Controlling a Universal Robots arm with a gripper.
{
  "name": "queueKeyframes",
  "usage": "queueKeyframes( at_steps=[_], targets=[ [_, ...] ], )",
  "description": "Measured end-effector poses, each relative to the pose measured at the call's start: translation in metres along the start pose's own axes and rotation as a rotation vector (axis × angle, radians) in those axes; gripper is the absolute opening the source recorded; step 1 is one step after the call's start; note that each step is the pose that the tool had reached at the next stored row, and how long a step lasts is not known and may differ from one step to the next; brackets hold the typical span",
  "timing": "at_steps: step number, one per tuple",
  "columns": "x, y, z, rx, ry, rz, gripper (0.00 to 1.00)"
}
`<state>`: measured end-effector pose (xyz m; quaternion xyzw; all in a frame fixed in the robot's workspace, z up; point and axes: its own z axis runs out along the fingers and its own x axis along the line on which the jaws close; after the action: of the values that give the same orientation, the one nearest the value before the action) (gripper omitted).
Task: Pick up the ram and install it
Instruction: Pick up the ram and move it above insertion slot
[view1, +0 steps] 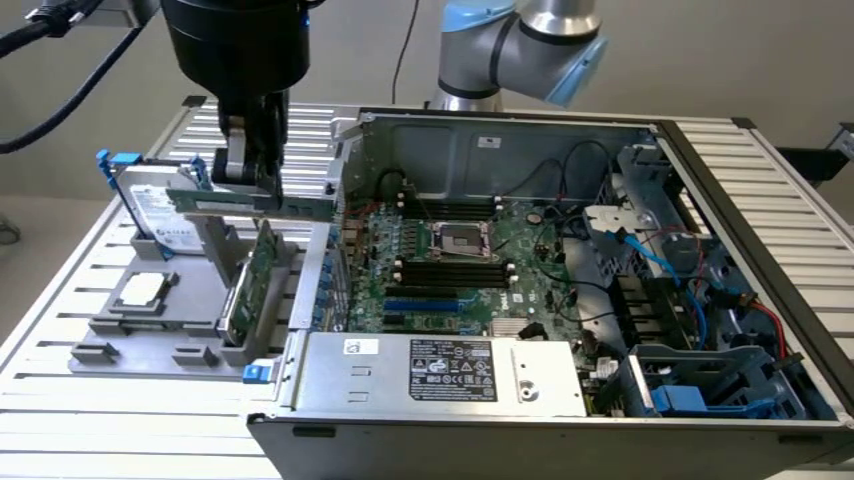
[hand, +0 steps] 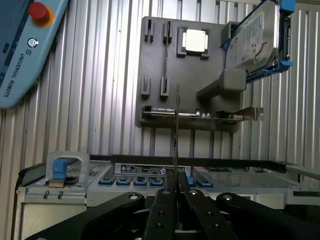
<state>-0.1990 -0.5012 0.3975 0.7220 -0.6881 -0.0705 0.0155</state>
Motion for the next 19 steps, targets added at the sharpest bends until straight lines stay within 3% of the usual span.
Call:
queueKeyframes(
  at_steps=[13,19],
  targets=[
    [-0.003,-0.0387,-0.0044,-0.0096,-0.0295,-0.005,0.13],
    [-0.004,-0.0590,-0.0068,-0.0109,-0.0509,-0.008,0.13]
  ],
)
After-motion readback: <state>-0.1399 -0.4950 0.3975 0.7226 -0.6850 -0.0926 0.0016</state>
